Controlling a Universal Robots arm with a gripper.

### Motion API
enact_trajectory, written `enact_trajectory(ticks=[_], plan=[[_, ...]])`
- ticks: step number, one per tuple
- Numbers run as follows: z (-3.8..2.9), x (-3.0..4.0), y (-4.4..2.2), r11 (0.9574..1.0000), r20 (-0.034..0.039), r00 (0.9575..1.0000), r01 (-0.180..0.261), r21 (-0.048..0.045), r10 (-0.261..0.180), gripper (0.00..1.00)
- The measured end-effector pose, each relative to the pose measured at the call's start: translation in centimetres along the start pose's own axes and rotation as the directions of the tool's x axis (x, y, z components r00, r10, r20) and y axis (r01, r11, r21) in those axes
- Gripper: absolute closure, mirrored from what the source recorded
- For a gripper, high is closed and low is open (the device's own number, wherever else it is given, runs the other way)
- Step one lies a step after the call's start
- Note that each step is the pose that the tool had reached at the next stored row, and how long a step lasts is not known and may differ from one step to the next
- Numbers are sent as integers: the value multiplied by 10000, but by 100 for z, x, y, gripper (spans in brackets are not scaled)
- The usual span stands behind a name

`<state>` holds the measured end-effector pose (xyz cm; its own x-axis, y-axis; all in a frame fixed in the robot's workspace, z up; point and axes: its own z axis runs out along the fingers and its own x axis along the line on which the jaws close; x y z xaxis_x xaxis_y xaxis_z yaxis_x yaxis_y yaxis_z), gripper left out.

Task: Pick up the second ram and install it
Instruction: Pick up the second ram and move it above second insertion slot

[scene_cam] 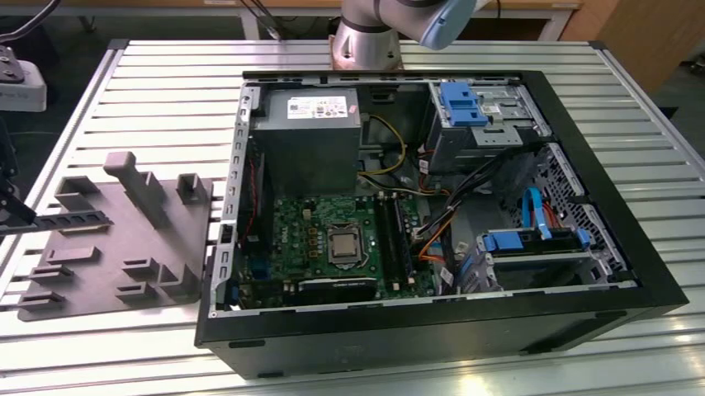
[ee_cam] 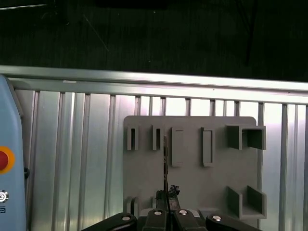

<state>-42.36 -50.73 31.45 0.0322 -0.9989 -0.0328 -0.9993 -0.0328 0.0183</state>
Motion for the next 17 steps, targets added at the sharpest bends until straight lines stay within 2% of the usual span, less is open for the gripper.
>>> enact_trajectory(ticks=[17], plan=[[-106, -4, 2, 10000, 20, 10000, 0, 9, 0, 88]])
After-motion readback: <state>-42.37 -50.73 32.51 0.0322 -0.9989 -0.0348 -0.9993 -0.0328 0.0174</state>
